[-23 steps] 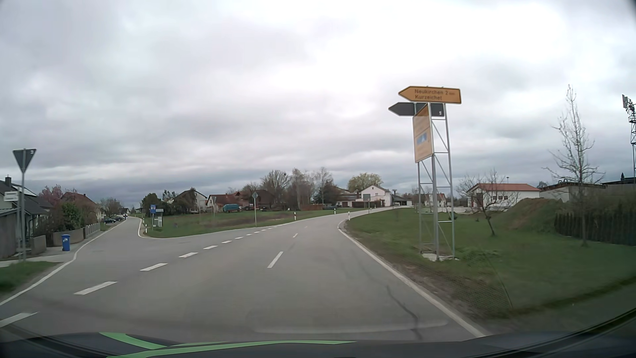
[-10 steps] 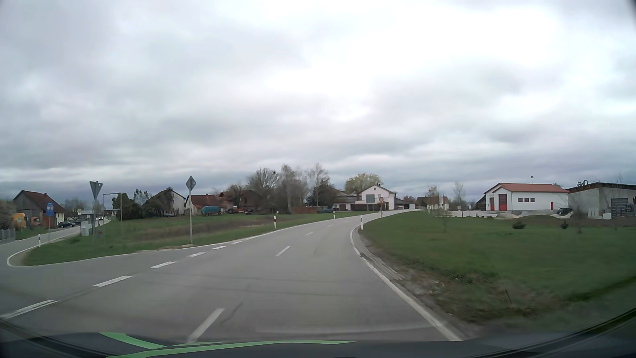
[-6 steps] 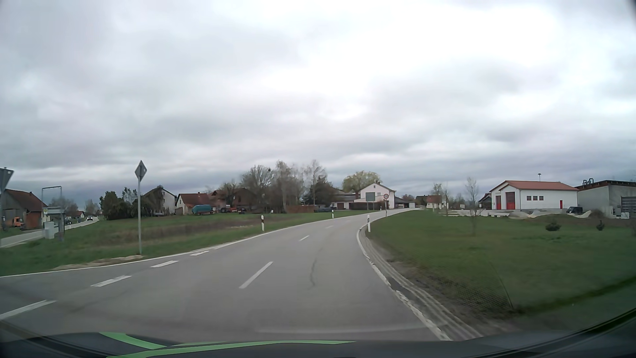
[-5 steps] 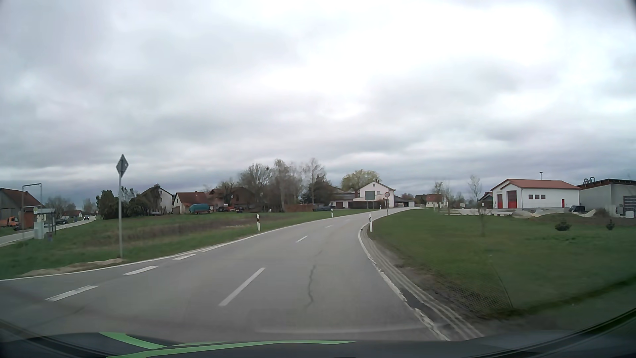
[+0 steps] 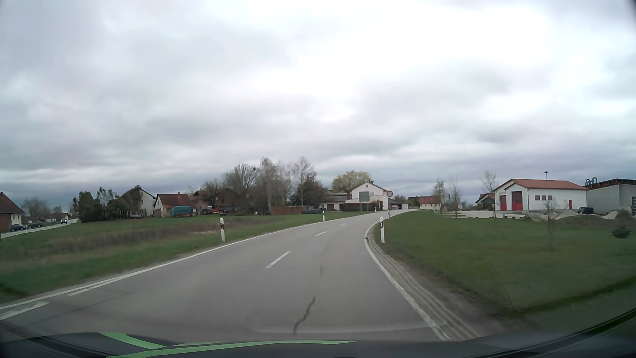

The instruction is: Follow the waypoints while adhering to traffic rules and regulations

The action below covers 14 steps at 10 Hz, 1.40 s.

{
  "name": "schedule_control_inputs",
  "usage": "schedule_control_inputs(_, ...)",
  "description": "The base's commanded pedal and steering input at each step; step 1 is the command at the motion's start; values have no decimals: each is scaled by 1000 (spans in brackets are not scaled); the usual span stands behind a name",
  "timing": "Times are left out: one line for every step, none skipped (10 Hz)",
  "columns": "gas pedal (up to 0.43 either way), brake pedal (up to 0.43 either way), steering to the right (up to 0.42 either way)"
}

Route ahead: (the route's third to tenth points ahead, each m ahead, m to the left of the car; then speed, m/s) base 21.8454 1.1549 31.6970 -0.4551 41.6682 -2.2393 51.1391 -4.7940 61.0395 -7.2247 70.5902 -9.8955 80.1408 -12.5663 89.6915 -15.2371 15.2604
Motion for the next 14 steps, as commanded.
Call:
schedule_control_inputs(98,0,22)
schedule_control_inputs(98,0,23)
schedule_control_inputs(110,0,26)
schedule_control_inputs(110,0,29)
schedule_control_inputs(110,0,30)
schedule_control_inputs(118,0,30)
schedule_control_inputs(118,0,30)
schedule_control_inputs(130,0,30)
schedule_control_inputs(130,0,30)
schedule_control_inputs(138,0,30)
schedule_control_inputs(138,0,30)
schedule_control_inputs(138,0,30)
schedule_control_inputs(150,0,32)
schedule_control_inputs(157,0,35)
